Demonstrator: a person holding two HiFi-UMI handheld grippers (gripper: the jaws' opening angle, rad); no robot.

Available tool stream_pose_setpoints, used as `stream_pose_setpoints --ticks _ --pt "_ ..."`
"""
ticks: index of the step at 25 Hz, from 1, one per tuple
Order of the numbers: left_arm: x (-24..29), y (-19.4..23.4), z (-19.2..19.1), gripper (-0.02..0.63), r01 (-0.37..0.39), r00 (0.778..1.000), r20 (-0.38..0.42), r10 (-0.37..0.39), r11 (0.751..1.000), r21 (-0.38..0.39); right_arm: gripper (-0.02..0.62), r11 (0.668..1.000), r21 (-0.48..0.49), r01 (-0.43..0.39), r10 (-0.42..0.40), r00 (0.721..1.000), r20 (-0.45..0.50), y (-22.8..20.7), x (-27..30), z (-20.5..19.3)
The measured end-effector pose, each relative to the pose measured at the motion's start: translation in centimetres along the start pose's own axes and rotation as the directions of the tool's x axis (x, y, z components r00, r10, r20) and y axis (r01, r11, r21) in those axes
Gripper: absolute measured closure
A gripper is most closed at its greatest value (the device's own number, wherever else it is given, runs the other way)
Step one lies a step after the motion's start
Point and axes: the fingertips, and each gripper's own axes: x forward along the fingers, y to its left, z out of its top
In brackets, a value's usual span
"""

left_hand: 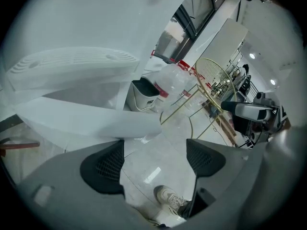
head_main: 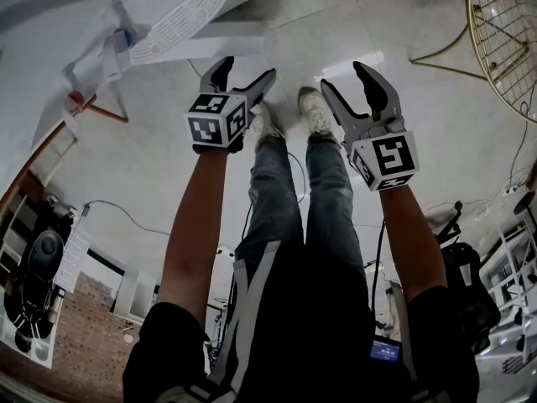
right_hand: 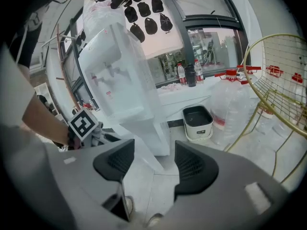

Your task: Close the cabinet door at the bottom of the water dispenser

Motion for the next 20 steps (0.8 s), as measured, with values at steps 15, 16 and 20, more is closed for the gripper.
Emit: stream_pose_setpoints --ticks 15,16,20 --pt "2.1 0.6 3.8 0.192 -0.006 1.0 0.013 0.005 0.996 0.093 0.357 1.0 0.029 -0.012 0.013 1.0 -0.027 -0.2 0.3 0.3" --pt "2.2 0.7 4.0 0.192 -0.008 1.0 0.015 0.007 0.996 0.09 0.357 1.0 0.028 -0.013 0.014 1.0 -0.027 -0.2 0.3 0.3" --pt "2.5 0.8 4.5 0.192 -0.014 1.0 0.019 0.012 0.996 0.089 0.36 1.0 0.029 -0.01 0.011 0.999 -0.03 -0.5 0.2 0.3"
